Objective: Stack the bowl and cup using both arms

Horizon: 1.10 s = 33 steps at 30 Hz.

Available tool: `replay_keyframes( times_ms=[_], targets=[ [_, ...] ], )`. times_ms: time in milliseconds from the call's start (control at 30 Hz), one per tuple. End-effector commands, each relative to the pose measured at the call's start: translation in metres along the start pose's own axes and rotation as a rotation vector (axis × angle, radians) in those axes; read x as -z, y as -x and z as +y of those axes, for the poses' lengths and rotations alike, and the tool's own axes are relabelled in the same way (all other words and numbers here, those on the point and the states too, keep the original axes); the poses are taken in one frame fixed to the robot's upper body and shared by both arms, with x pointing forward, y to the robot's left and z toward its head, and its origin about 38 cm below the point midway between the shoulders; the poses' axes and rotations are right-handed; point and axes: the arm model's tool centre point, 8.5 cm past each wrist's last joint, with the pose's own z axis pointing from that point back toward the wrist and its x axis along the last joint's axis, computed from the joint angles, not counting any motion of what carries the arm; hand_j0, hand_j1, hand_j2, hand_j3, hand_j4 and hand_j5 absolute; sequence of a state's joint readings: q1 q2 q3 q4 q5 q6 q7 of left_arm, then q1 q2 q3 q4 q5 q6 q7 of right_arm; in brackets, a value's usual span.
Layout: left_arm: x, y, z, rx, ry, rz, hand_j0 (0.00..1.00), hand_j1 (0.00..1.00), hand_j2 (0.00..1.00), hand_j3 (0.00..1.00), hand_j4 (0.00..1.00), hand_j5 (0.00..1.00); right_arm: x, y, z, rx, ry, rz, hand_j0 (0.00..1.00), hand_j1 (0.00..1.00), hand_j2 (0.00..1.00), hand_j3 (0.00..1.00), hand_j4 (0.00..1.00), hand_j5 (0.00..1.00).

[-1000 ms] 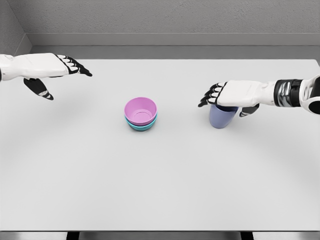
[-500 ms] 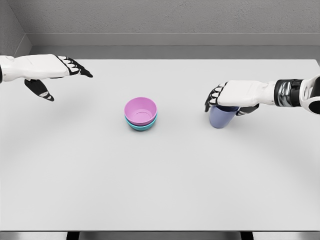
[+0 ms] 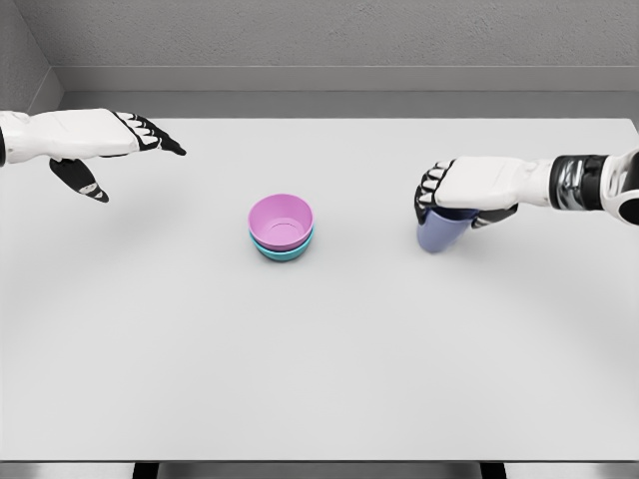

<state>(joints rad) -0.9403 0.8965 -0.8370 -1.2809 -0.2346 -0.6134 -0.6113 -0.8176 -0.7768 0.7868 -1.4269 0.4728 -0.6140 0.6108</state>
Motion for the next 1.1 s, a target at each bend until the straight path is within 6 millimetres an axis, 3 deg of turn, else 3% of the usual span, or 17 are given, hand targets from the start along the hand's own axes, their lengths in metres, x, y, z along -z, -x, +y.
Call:
replay_keyframes(
  times_ms=[0,267,367,400,567,733,933,1067],
  targets=[
    [-0.001,0.000,0.000,-0.004,-0.004,0.001,1.00,1.00,1.00,1.00,1.00,1.00,-0.003,0.002,-0.003,0.009,0.015,0.005,0.37,0.37,0.37,0.37,0.37,0.37],
    [-0.001,0.000,0.000,-0.003,-0.003,0.002,1.00,1.00,1.00,1.00,1.00,1.00,-0.025,0.014,-0.033,0.036,0.141,0.034,0.36,0.36,0.36,0.36,0.36,0.36],
    [-0.001,0.000,0.000,-0.003,-0.003,0.002,1.00,1.00,1.00,1.00,1.00,1.00,-0.004,0.002,-0.047,0.034,0.188,-0.019,0.36,0.36,0.36,0.36,0.36,0.36],
    [-0.001,0.000,0.000,-0.003,-0.003,0.002,1.00,1.00,1.00,1.00,1.00,1.00,-0.001,0.000,-0.062,0.015,0.214,-0.029,0.36,0.36,0.36,0.36,0.36,0.36],
    [-0.001,0.000,0.000,-0.003,-0.003,0.002,1.00,1.00,1.00,1.00,1.00,1.00,0.003,-0.007,-0.092,0.014,0.291,-0.083,0.36,0.36,0.36,0.36,0.36,0.36],
    [-0.001,0.000,0.000,-0.003,-0.003,0.002,1.00,1.00,1.00,1.00,1.00,1.00,0.033,-0.033,-0.121,-0.029,0.319,-0.174,0.36,0.36,0.36,0.36,0.36,0.36],
    [-0.001,0.000,0.000,-0.003,-0.003,0.002,1.00,1.00,1.00,1.00,1.00,1.00,0.069,-0.063,-0.129,-0.057,0.294,-0.265,0.36,0.36,0.36,0.36,0.36,0.36],
    [-0.001,0.001,0.001,-0.003,-0.004,0.002,1.00,1.00,1.00,1.00,1.00,1.00,0.077,-0.073,-0.131,-0.061,0.293,-0.293,0.36,0.36,0.36,0.36,0.36,0.36]
  ],
)
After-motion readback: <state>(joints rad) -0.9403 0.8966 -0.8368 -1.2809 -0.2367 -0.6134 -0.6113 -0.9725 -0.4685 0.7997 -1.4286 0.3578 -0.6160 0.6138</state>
